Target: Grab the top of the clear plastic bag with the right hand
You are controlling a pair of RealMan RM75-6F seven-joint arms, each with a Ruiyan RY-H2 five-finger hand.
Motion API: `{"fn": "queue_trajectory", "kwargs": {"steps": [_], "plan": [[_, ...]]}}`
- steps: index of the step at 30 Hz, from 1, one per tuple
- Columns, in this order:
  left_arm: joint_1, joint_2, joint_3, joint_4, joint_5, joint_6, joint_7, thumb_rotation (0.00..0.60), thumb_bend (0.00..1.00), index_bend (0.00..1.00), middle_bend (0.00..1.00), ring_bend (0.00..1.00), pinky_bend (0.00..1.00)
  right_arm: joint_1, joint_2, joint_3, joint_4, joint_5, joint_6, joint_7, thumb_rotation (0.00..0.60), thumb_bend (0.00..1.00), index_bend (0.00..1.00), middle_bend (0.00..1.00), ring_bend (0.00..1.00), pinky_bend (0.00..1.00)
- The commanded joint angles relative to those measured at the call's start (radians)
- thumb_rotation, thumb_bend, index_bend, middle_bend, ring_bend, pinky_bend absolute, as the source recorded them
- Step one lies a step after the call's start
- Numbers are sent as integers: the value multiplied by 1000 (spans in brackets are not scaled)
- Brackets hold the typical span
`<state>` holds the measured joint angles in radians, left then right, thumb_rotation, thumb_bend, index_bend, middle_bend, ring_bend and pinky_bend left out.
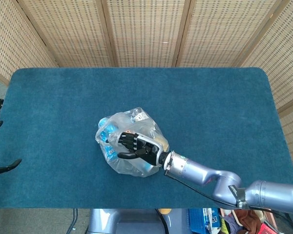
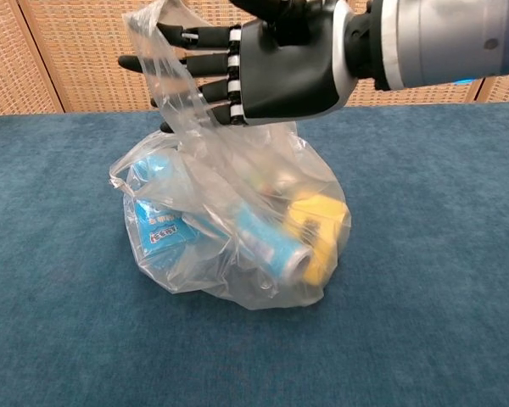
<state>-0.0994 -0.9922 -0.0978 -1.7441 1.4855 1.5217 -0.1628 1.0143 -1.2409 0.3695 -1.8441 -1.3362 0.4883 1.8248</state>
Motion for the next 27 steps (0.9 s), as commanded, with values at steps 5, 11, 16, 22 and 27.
{"fn": "queue_trajectory", "kwargs": {"steps": [5, 11, 16, 22, 27], "plan": [[-2, 2, -2, 3, -3, -4, -7, 600, 154, 0, 0, 0, 0, -2, -69, 30, 39, 99, 30, -53, 600, 281, 241, 221, 32, 0], [-6, 3, -4, 7, -10, -13, -16, 600, 158, 0, 0, 0, 0, -23, -108, 69, 36, 197, 96, -122, 600, 301, 79, 133, 1, 0], [-7, 3, -5, 7, -11, -14, -19, 600, 152, 0, 0, 0, 0, -51, -139, 114, 23, 276, 159, -180, 600, 294, 61, 114, 0, 0], [-9, 4, -6, 8, -14, -17, -23, 600, 153, 0, 0, 0, 0, -68, -125, 131, 3, 269, 65, -215, 600, 83, 176, 193, 33, 0], [-9, 2, -3, 6, -10, -16, -16, 600, 153, 0, 0, 0, 0, -74, -129, 150, 18, 194, -73, -188, 600, 8, 201, 194, 32, 0]]}}
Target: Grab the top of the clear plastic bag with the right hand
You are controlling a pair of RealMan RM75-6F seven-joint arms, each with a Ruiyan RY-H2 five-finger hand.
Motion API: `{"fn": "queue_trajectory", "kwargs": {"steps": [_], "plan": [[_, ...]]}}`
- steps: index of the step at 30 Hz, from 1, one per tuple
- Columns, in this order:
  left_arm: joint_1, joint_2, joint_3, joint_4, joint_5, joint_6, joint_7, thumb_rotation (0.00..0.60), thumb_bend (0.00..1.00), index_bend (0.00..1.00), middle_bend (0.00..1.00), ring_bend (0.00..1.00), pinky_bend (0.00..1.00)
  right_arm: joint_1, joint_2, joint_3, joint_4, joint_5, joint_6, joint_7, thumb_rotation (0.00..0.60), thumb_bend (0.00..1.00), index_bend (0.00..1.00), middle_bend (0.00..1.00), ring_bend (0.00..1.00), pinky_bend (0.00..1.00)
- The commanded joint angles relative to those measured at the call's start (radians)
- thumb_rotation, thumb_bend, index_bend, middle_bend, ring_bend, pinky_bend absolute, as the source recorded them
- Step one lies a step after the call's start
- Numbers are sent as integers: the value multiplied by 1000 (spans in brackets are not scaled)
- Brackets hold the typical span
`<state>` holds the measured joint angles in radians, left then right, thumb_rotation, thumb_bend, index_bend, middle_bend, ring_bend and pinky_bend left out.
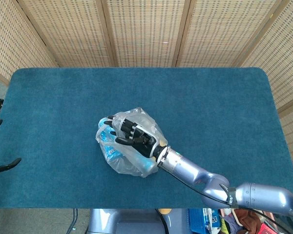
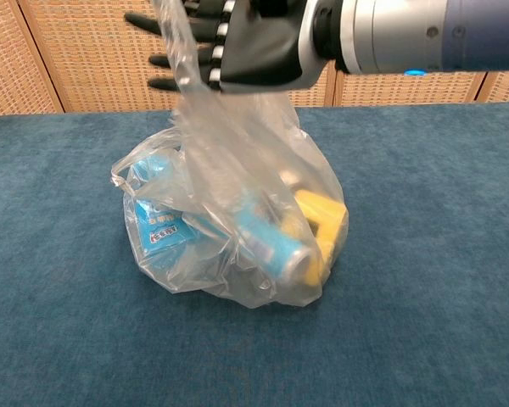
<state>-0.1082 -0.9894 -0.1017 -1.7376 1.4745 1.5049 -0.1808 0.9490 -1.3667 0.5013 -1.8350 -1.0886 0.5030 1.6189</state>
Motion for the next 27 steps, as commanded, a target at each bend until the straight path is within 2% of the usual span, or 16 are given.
{"fn": "queue_trajectory", "kwargs": {"steps": [1, 10, 20, 23, 27], "plan": [[0, -1, 1, -1, 2, 1, 3, 600, 153, 0, 0, 0, 0, -10, -12, 23, 17, -63, -101, 19, 600, 8, 201, 194, 32, 0], [-3, -1, -4, 6, -12, -7, -5, 600, 154, 0, 0, 0, 0, -37, -62, 66, 52, -94, -102, 20, 600, 151, 213, 291, 129, 0], [-31, -25, -18, 56, 5, -20, -22, 600, 159, 0, 0, 0, 0, -91, -15, 89, 36, -101, -114, -33, 600, 227, 222, 305, 138, 0], [-61, -56, -41, 128, 23, -19, -54, 600, 159, 0, 0, 0, 0, -115, 14, 102, 26, -107, -123, -35, 600, 234, 222, 305, 139, 0], [-135, -120, -51, 326, 122, -25, -150, 600, 167, 0, 0, 0, 0, -153, 49, 118, 15, -128, -138, -28, 600, 241, 223, 305, 139, 0]]}}
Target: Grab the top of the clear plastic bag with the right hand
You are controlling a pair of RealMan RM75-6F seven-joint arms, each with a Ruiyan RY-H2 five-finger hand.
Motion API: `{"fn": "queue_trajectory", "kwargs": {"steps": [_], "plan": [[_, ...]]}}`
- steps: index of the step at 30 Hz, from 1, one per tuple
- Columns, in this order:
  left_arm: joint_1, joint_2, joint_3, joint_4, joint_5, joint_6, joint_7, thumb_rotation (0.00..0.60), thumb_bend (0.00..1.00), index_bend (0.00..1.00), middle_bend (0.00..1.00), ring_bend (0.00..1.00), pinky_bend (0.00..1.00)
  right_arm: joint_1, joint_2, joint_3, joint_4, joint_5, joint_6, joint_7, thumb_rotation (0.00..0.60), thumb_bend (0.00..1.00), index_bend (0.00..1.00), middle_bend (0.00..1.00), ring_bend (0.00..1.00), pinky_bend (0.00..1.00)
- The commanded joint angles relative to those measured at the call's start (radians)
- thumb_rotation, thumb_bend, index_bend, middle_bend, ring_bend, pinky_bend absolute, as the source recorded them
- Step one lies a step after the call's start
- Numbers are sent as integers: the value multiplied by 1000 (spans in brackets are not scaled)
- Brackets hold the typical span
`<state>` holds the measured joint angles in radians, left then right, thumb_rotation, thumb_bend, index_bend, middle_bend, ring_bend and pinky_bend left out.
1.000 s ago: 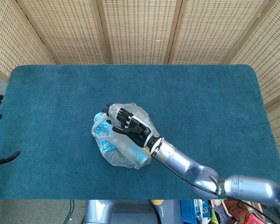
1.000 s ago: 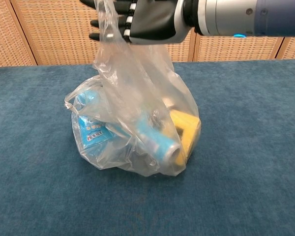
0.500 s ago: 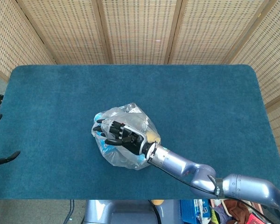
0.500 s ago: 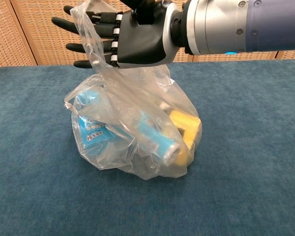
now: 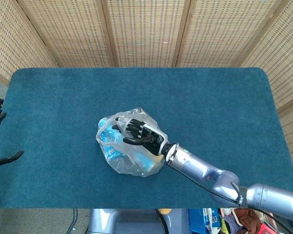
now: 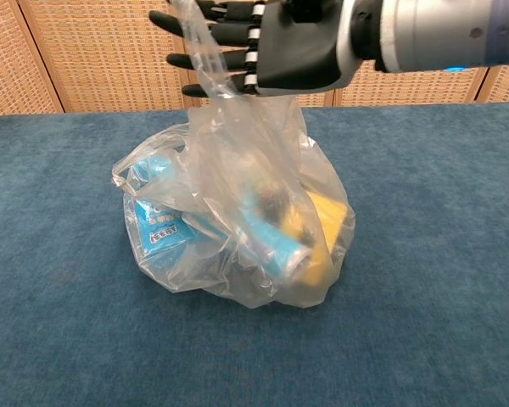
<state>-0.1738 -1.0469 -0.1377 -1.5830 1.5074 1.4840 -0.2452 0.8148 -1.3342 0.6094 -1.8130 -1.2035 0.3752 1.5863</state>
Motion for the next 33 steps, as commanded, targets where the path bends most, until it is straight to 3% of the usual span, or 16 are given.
{"fn": "queue_trajectory", "kwargs": {"steps": [1, 6, 13, 23, 33], "plan": [[-94, -89, -12, 244, 123, -5, -108, 600, 168, 0, 0, 0, 0, -29, 24, 14, -9, -19, -15, 9, 600, 241, 222, 305, 139, 0], [-189, -192, 13, 494, 222, -15, -209, 600, 181, 0, 0, 0, 0, -63, 35, 37, -10, -45, -32, 38, 600, 244, 222, 305, 139, 0], [-272, -362, 34, 790, 271, 27, -338, 600, 184, 0, 0, 0, 0, -86, 51, 72, -11, -75, -51, 67, 600, 251, 222, 306, 139, 0], [-368, -583, 45, 1056, 269, 53, -448, 600, 193, 13, 0, 0, 0, -101, 58, 95, -9, -97, -70, 94, 600, 256, 222, 305, 139, 0], [-446, -730, 70, 1192, 252, 13, -450, 600, 200, 34, 0, 0, 0, -111, 55, 105, 10, -111, -77, 112, 600, 259, 222, 305, 139, 0]]}}
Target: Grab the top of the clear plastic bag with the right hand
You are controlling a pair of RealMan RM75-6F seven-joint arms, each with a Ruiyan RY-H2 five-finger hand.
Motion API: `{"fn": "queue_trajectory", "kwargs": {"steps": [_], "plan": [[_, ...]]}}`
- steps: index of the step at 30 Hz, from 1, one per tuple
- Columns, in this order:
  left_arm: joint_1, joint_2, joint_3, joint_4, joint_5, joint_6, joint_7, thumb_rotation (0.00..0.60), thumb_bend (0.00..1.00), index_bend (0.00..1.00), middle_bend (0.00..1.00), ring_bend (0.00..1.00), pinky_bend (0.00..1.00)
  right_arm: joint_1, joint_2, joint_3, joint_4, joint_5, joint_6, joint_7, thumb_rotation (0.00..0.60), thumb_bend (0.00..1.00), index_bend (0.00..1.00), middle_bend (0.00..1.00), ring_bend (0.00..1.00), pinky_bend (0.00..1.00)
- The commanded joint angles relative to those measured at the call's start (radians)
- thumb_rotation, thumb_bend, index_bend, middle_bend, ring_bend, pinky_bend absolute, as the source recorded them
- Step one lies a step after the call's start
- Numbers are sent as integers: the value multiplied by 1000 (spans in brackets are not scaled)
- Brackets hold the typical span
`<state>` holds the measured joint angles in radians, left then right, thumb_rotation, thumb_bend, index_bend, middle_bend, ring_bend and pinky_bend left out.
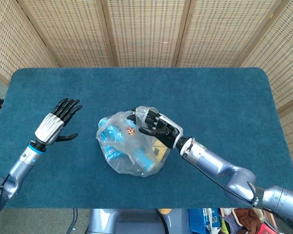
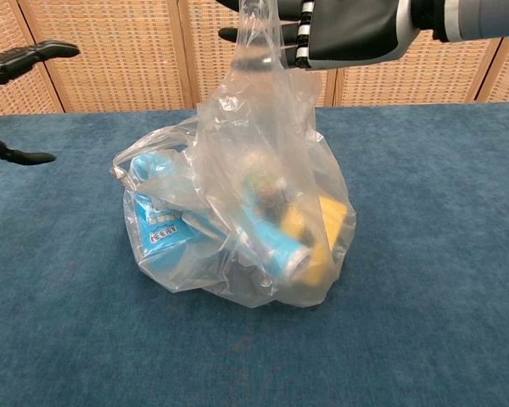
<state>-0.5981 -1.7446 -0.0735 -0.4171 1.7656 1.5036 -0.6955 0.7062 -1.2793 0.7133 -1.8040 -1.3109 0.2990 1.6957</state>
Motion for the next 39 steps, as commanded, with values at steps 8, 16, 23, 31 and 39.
{"fn": "queue_trajectory", "kwargs": {"steps": [8, 16, 23, 31, 39], "plan": [[-69, -122, 31, 105, -14, -22, 21, 600, 214, 49, 0, 0, 0, -9, 2, -1, 11, -13, -10, 14, 600, 260, 223, 305, 139, 0], [-106, -206, 23, 144, -50, -21, 23, 600, 216, 25, 0, 0, 0, -15, 2, 2, 10, -21, -6, 26, 600, 262, 222, 305, 139, 0], [-130, -264, 22, 170, -67, -43, 52, 600, 239, 27, 0, 0, 0, -17, 6, 4, 10, -27, -6, 34, 600, 261, 222, 305, 139, 0], [-153, -300, 27, 199, -91, -56, 61, 600, 368, 68, 0, 0, 0, -15, 4, -3, 16, -41, -4, 49, 600, 261, 222, 305, 139, 0], [-166, -333, 22, 200, -118, -51, 81, 600, 368, 71, 0, 0, 0, -8, 3, -10, 9, -57, 8, 65, 600, 266, 222, 305, 139, 0]]}}
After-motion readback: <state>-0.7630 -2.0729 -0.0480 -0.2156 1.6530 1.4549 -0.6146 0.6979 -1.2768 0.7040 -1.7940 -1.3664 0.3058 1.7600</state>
